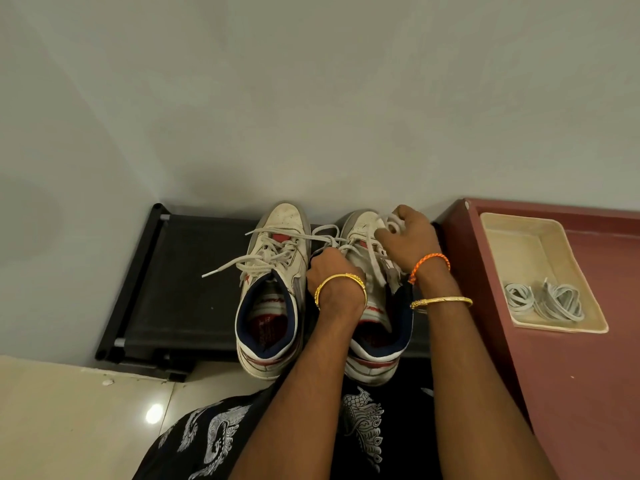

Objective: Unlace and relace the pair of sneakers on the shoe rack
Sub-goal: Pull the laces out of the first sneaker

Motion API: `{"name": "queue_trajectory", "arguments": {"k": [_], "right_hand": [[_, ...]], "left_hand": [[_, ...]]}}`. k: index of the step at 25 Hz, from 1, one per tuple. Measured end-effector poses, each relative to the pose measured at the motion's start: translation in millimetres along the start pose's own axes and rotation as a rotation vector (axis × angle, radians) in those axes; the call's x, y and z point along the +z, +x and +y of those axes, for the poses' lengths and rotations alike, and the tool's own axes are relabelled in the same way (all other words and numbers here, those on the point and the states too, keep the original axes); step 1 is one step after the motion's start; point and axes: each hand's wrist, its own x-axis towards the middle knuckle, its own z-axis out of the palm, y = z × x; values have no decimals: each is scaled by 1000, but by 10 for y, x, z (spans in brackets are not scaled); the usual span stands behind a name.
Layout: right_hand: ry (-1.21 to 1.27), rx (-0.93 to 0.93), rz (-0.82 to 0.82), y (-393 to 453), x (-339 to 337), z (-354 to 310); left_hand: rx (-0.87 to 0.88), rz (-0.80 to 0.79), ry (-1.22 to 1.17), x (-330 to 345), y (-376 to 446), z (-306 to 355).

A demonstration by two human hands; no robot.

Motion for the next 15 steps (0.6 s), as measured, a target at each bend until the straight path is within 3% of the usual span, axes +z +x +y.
{"name": "queue_trajectory", "arguments": {"k": [5, 11, 15], "right_hand": [[-507, 122, -279, 139, 248, 129], [-514, 95, -449, 103, 235, 22], [-576, 126, -648, 43, 49, -134]], "left_hand": [[6, 6, -26, 2, 11, 16], [-12, 10, -18, 1, 1, 28], [-38, 21, -59, 2, -9, 31]]}}
